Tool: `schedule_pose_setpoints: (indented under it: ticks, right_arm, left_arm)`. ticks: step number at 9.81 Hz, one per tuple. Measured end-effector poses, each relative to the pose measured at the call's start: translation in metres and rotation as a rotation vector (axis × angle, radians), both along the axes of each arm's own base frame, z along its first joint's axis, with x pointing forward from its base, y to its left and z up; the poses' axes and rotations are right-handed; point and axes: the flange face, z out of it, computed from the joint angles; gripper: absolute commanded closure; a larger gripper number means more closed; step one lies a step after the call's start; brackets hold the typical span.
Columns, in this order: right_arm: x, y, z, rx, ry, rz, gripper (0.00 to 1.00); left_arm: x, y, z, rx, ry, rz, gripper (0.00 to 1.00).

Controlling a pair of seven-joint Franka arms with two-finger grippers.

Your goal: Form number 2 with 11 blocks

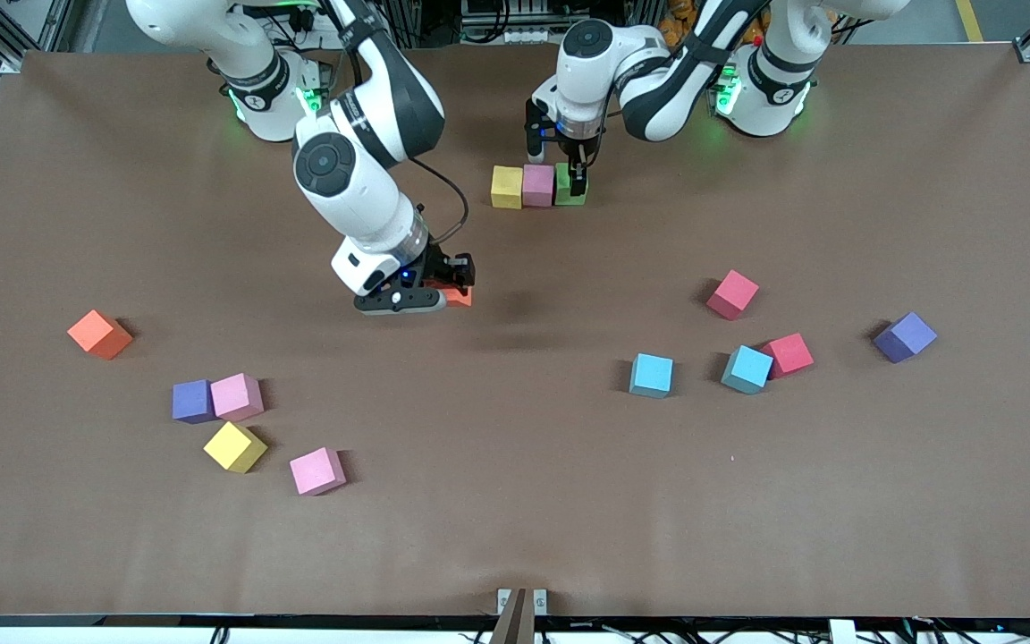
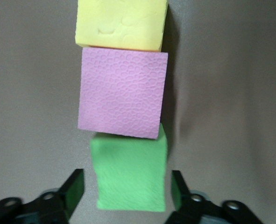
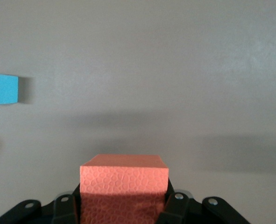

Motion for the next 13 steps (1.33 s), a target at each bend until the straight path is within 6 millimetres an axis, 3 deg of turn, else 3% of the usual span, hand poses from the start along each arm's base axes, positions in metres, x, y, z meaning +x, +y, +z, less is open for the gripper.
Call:
schedule_pose_setpoints:
  ticks: [3, 5, 9, 11, 13]
  right_arm:
    - [-0.029, 0.032, 0.0, -0.006, 0.023, -0.029, 0.7]
    - [-0.034, 0.036, -0.003, -0.017, 0.031, -0.057, 0.7]
    - [-0.047, 0.049, -0.014, -0.036, 0.035, -0.106, 0.7]
    - [-0.067, 0.077, -0.03, -0.05, 0.001, -0.125, 0.7]
    - [-0.088, 0.103, -0.05, -0.065, -0.039, -0.124, 0.7]
  left_arm:
    - [0.002, -0.002, 0.003, -0.007, -0.005, 0.001, 0.0]
    - [0.008, -0.005, 0.011, -0.021, -0.025, 0.007, 0.0]
    - [0.028, 0.004, 0.069, -0.009, -0.167, 0.159, 0.0]
    - [0.07, 0.033, 0.101, -0.003, -0.218, 0.328, 0.0]
    - [0.133, 0.088, 0.116, 0.007, -0.228, 0.514, 0.0]
